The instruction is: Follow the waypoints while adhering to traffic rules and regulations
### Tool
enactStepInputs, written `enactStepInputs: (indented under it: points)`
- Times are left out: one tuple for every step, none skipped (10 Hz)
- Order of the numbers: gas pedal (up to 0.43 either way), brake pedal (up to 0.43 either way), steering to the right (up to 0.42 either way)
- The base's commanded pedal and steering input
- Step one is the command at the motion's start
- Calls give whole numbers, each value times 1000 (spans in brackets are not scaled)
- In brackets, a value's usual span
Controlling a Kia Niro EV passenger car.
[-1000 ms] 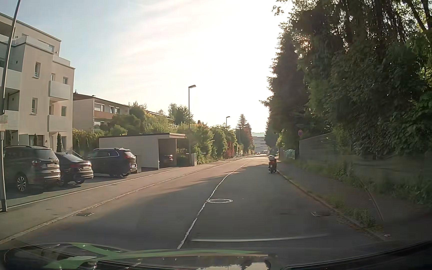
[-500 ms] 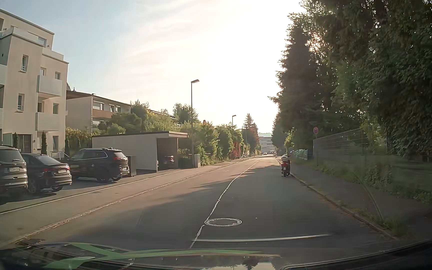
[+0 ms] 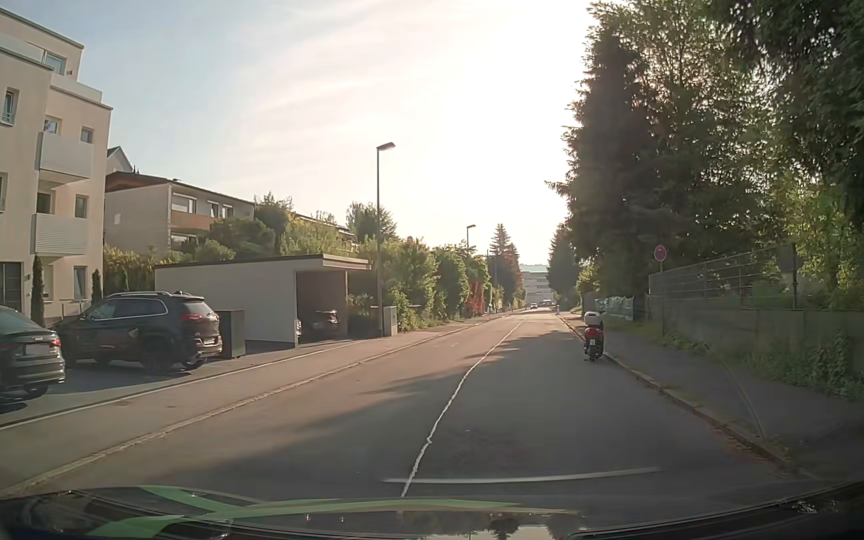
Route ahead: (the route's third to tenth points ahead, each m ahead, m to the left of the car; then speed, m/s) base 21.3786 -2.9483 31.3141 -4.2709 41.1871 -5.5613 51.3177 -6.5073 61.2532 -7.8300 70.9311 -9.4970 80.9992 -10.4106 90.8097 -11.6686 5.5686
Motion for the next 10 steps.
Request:
enactStepInputs:
  points:
    - [28, 0, 3]
    - [28, 0, 3]
    - [47, 0, 4]
    - [59, 0, 4]
    - [59, 0, 4]
    - [59, 0, 4]
    - [47, 0, 4]
    - [47, 0, 4]
    - [39, 0, 5]
    - [39, 0, 5]
